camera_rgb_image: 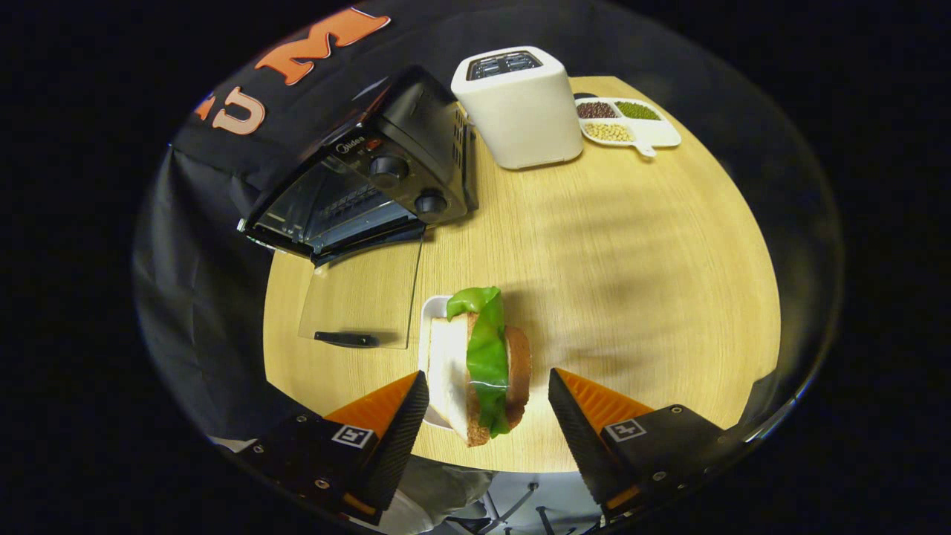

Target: Open the toaster oven, put the food inside, and close the toaster oven door.

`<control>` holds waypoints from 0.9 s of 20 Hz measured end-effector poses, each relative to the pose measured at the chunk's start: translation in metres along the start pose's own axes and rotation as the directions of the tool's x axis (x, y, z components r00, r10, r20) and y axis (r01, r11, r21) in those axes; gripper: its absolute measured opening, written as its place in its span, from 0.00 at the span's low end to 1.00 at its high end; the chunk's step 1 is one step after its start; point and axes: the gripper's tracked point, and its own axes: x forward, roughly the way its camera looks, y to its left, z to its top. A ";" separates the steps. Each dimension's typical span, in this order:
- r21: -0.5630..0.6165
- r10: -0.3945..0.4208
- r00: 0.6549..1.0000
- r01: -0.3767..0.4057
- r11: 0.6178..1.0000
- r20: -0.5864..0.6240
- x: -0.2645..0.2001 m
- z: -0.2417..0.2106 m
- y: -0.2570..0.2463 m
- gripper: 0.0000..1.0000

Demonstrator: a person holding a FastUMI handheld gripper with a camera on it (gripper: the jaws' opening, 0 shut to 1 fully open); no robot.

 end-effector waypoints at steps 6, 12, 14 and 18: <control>0.044 0.021 0.999 -0.020 0.999 -0.025 0.002 0.000 -0.001 0.54; 0.137 -0.001 0.998 -0.008 0.991 0.064 -0.040 0.008 0.015 0.24; 0.151 0.002 0.992 -0.021 0.988 0.124 -0.060 0.016 0.025 0.24; 0.210 0.052 0.969 -0.105 0.972 0.243 -0.090 0.026 0.059 0.24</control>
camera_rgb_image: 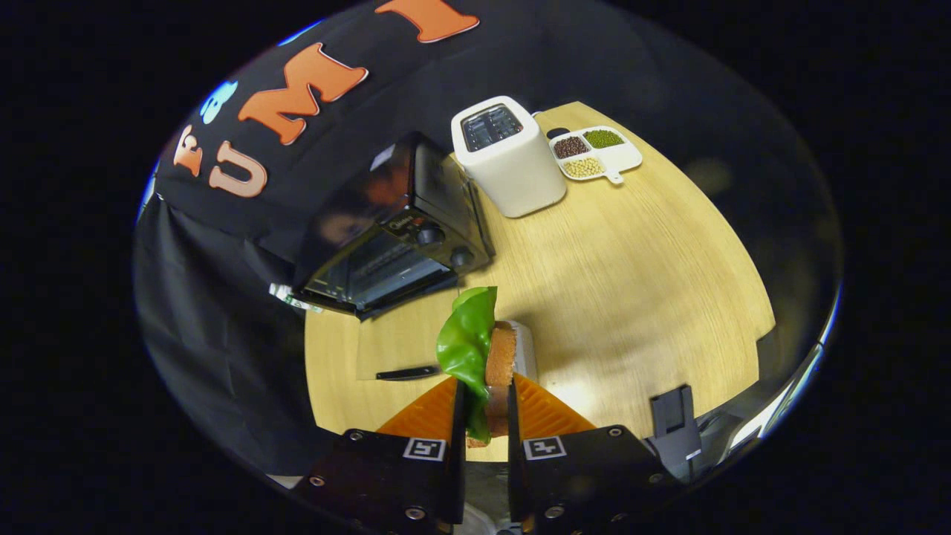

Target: Open the toaster oven, put the food inside, and close the toaster oven door.

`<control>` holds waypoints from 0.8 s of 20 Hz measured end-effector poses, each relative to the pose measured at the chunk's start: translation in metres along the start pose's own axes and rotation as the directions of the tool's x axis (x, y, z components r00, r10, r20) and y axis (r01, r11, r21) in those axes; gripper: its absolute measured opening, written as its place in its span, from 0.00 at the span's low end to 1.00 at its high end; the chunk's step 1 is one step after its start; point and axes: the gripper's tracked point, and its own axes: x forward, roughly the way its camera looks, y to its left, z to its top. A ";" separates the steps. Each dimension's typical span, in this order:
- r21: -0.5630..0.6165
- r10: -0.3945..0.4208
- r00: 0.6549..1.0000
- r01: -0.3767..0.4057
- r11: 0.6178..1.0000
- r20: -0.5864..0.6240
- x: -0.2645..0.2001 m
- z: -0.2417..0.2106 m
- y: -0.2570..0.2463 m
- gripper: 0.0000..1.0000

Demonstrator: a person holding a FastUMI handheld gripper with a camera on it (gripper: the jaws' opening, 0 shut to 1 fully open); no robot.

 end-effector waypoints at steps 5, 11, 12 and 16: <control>0.100 0.161 0.978 -0.175 0.979 0.136 0.003 0.003 0.058 0.23; 0.269 0.297 0.913 -0.372 0.888 0.281 0.051 0.001 0.114 0.24; 0.287 0.297 0.909 -0.379 0.880 0.292 0.058 -0.001 0.117 0.24; 0.373 0.323 0.887 -0.438 0.818 0.331 0.094 0.001 0.132 0.23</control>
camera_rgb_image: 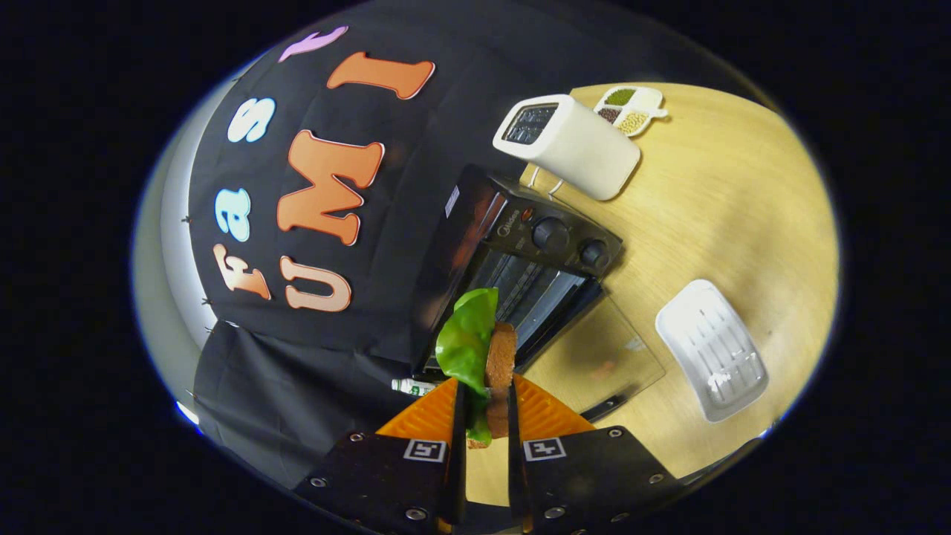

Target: Open the toaster oven, put the food inside, and close the toaster oven door.

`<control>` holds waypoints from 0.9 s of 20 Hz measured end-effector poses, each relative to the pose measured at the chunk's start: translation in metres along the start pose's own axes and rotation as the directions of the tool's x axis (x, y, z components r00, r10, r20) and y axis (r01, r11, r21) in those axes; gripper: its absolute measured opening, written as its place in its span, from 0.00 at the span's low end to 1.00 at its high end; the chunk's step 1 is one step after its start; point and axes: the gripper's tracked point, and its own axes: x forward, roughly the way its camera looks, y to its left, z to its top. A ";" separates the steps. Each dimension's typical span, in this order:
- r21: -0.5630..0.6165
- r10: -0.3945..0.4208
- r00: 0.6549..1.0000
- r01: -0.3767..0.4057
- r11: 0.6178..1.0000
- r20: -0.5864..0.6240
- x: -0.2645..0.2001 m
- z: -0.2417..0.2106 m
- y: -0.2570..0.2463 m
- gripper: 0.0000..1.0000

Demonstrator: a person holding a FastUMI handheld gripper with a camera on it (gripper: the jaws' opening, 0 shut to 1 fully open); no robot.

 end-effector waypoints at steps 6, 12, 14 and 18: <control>0.068 -0.031 0.999 0.029 0.997 0.030 0.054 -0.007 -0.017 0.23; 0.173 -0.049 0.996 0.036 0.984 0.068 0.095 -0.010 -0.020 0.24; 0.201 -0.043 0.994 0.022 0.979 0.101 0.107 -0.003 -0.016 0.24; 0.236 -0.052 0.990 0.020 0.971 0.130 0.130 0.005 -0.015 0.24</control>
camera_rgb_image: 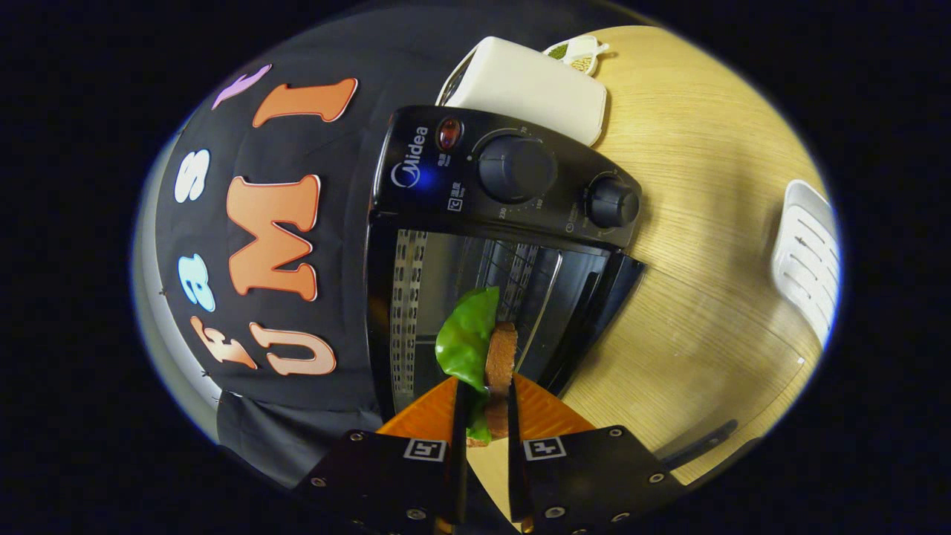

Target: Open the toaster oven, put the food inside, and close the toaster oven door.

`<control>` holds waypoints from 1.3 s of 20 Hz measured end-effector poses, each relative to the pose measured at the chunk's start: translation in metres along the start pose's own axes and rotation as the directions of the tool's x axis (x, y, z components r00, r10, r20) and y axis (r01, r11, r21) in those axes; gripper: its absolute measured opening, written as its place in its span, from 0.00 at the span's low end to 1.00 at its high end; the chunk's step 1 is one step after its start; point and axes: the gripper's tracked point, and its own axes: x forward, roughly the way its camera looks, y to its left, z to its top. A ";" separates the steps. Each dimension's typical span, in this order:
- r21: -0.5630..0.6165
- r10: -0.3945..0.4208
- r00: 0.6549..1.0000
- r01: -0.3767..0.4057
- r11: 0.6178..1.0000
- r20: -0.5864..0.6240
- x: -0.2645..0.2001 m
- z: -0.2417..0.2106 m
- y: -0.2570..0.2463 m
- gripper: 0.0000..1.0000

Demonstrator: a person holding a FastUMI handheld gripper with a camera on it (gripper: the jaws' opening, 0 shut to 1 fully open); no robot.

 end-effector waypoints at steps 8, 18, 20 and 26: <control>0.019 -0.076 0.997 0.075 0.997 0.013 0.037 0.004 0.001 0.30; -0.127 -0.218 0.975 0.212 0.969 -0.032 0.012 -0.019 -0.034 0.97; -0.172 -0.225 0.974 0.217 0.961 -0.032 -0.007 -0.026 -0.036 0.98; -0.380 -0.208 0.977 0.175 0.908 -0.047 -0.078 -0.052 -0.025 0.98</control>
